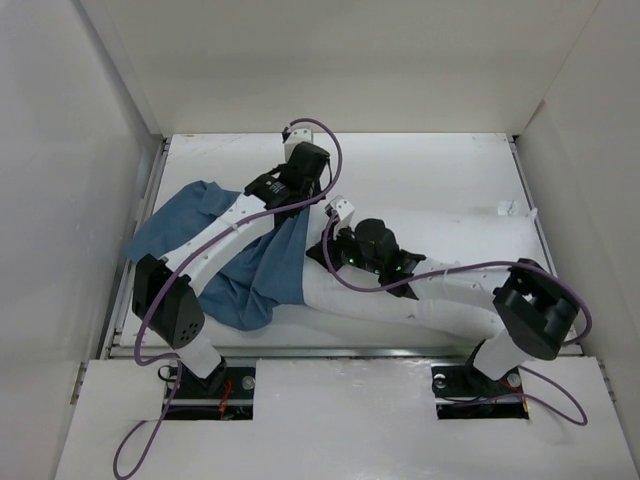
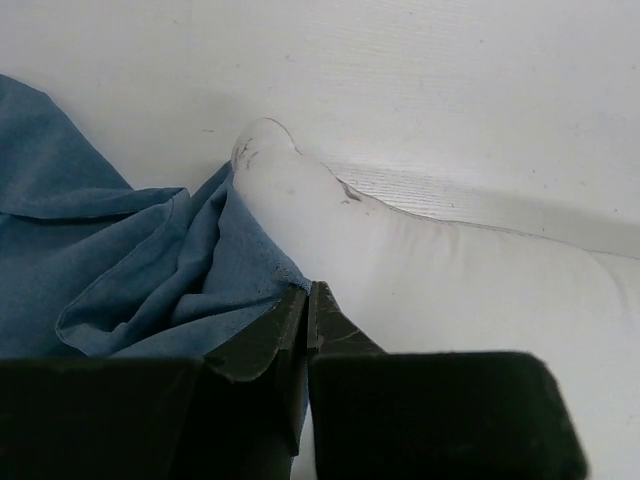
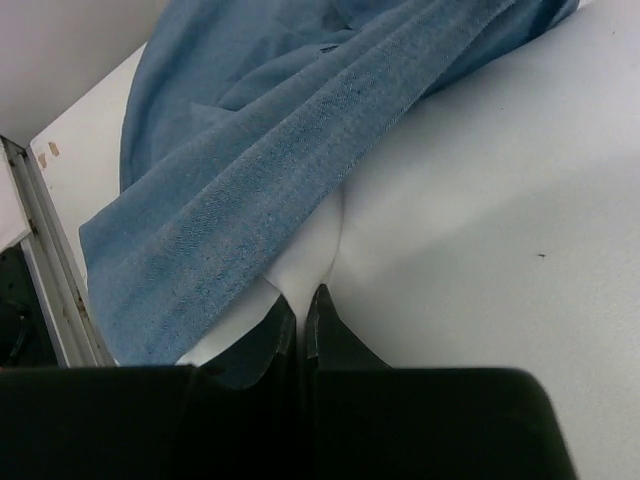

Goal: Put the pillow into the pillowcase

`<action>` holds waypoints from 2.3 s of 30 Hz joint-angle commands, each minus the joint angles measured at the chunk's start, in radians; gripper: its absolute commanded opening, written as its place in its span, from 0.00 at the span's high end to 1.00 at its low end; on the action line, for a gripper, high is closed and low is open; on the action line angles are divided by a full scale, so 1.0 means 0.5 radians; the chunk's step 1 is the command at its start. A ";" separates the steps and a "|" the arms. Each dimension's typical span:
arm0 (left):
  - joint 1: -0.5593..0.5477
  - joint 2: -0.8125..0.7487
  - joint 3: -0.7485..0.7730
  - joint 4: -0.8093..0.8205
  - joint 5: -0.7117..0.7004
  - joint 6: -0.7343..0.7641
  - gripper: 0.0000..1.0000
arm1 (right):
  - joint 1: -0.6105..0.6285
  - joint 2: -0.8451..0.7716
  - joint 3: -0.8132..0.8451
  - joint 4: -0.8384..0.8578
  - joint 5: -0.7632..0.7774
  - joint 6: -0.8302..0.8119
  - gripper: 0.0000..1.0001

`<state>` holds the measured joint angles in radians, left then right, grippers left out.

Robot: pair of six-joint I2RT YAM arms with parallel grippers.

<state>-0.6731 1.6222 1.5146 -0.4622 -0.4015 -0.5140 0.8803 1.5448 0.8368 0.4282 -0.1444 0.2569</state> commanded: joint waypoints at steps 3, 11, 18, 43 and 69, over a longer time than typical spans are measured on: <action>-0.001 -0.121 0.015 0.237 0.018 -0.012 1.00 | 0.083 -0.027 -0.023 0.006 -0.175 -0.014 0.98; -0.001 -0.272 -0.164 0.237 -0.127 -0.052 1.00 | 0.083 -0.482 0.274 -0.755 0.636 -0.152 0.00; -0.001 -0.290 -0.164 0.219 -0.218 -0.073 1.00 | -0.155 -0.326 0.593 -1.096 0.952 -0.152 0.00; 0.018 -0.146 -0.060 0.176 -0.262 -0.092 1.00 | -0.628 0.783 1.343 -1.336 -0.831 -0.649 1.00; -0.141 0.100 0.457 0.323 -0.038 0.203 1.00 | -0.309 0.350 0.505 -0.049 -1.172 -0.288 1.00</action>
<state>-0.6792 1.7119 1.6787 -0.5205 -0.4614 -0.4236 0.6613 1.6901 1.0798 0.2871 -0.6182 -0.0090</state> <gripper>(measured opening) 0.007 0.087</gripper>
